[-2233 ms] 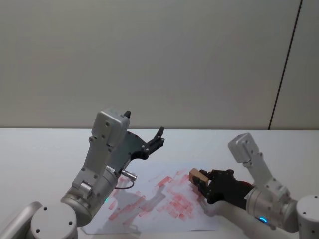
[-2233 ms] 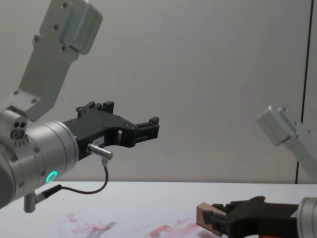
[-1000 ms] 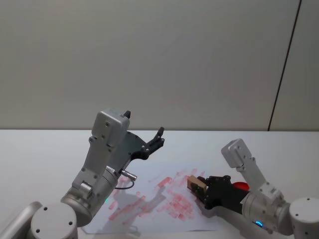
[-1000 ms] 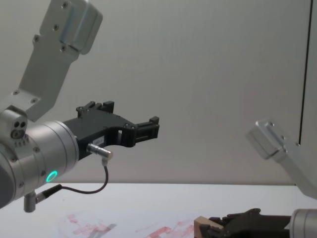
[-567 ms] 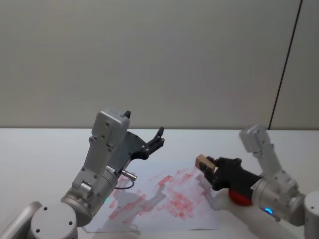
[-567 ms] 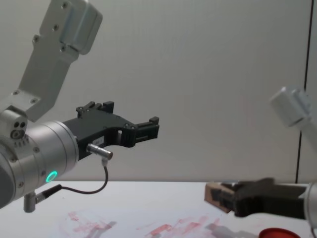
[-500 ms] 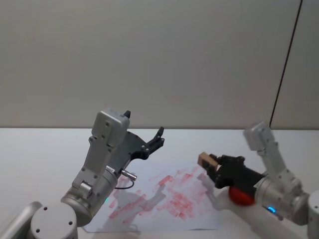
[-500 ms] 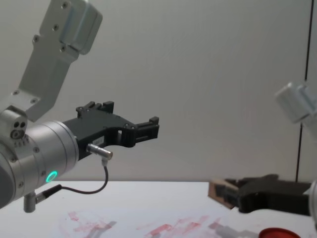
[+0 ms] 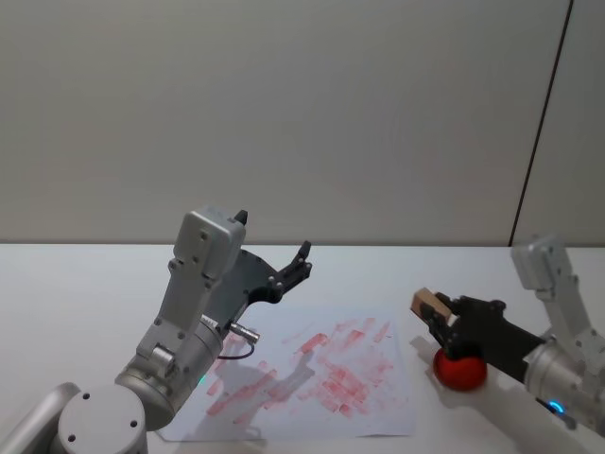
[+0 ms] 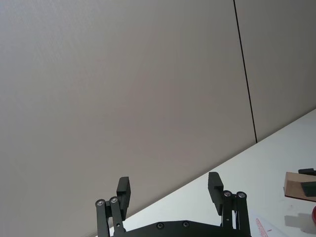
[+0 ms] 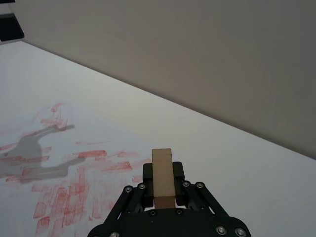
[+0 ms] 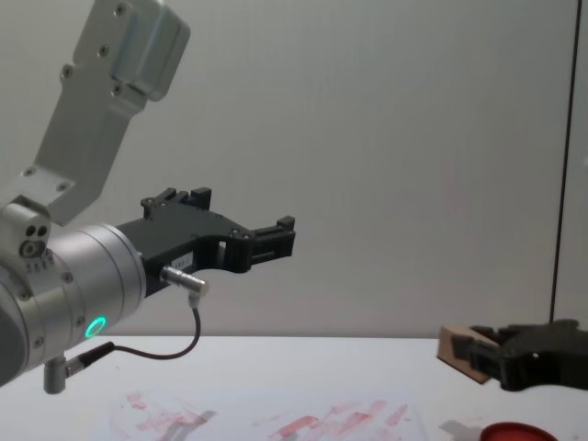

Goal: Use the one hand to pick up the stamp and affix it onto the A4 paper.

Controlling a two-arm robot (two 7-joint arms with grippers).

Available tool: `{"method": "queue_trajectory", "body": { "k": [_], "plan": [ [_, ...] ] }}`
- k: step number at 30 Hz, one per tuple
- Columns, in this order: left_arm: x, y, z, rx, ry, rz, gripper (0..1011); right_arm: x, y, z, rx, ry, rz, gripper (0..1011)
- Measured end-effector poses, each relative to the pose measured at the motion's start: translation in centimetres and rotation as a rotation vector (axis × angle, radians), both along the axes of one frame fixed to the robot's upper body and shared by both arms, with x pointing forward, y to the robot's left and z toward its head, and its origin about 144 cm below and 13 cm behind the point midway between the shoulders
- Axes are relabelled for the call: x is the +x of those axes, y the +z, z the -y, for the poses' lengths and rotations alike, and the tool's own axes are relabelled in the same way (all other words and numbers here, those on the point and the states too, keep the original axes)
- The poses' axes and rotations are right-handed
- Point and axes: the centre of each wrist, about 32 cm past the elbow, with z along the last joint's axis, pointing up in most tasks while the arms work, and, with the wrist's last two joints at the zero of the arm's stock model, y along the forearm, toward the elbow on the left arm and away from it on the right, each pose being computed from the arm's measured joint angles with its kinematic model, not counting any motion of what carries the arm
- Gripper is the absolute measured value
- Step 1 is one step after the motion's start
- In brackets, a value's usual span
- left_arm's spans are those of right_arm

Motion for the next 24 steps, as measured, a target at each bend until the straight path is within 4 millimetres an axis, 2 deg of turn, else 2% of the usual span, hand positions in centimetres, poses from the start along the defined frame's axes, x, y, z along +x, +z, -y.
{"method": "queue_trajectory", "body": {
  "k": [20,24],
  "plan": [
    [0.0,0.0,0.0,0.000,0.000,0.000,1002,-1.8,-1.5,2.5,-0.028,-0.037,-0.079,219],
    [0.0,0.0,0.0,0.000,0.000,0.000,1003,-1.9,-1.8,2.7,-0.032,-0.040,-0.090,316]
  ]
}}
